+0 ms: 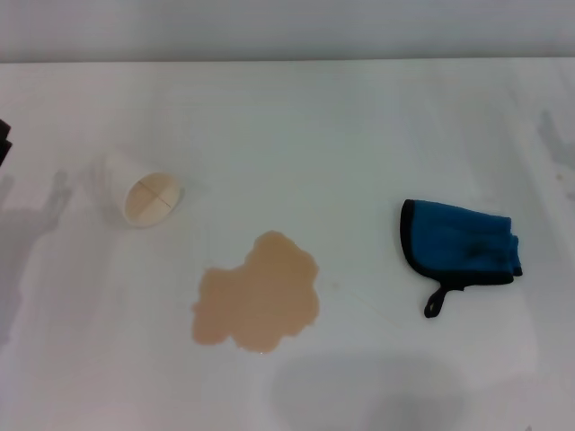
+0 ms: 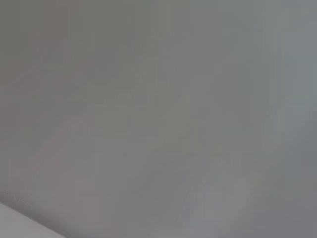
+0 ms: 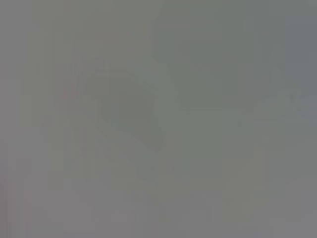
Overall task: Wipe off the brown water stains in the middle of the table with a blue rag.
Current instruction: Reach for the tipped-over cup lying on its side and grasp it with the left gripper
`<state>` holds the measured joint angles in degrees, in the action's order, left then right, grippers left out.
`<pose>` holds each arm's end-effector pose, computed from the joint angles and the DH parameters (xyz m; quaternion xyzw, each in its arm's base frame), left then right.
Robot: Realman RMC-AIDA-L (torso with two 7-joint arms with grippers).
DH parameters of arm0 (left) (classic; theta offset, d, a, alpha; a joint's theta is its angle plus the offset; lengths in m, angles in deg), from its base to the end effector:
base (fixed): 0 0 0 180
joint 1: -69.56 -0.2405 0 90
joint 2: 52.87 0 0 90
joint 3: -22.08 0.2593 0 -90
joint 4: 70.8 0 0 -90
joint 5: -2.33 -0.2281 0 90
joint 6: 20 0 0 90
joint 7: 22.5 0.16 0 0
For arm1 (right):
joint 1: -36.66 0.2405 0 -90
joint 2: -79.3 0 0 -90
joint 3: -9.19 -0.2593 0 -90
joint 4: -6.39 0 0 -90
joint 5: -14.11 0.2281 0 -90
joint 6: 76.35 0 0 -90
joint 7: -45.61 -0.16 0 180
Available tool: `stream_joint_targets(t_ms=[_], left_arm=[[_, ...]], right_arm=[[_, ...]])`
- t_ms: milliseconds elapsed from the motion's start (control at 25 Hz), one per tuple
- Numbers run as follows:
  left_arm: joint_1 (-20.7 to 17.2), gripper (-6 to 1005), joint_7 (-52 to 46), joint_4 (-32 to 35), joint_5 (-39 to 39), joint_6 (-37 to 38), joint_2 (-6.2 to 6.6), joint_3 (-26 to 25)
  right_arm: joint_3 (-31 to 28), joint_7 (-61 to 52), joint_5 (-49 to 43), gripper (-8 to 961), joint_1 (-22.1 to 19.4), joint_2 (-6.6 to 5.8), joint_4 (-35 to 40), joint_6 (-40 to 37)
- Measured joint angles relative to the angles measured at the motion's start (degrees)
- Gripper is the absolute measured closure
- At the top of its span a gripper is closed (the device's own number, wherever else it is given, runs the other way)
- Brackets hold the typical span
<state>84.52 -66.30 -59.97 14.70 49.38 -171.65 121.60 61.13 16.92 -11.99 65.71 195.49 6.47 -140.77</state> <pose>-0.3809 0.3085 -0.0065 -0.5944 -0.4145 -0.4428 0.5280 0.3793 0.3726 0.0220 -0.6306 0.3366 0.3407 0.6107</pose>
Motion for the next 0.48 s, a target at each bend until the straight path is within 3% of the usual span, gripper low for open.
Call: stream_joint_targets(t_ms=[280,480], left_arm=[[0.8,121,-0.2,0.1,-5.4,2.1,1.80,0.0],[0.8,120,-0.1,0.1,-5.8,4.0,2.21,-0.6]], right_arm=[[0.0,-0.2,0.0,79,0.1,0.00,-0.1,0.4],[0.0,-0.3,0.0,79,0.2,0.00,-0.1,0.4]])
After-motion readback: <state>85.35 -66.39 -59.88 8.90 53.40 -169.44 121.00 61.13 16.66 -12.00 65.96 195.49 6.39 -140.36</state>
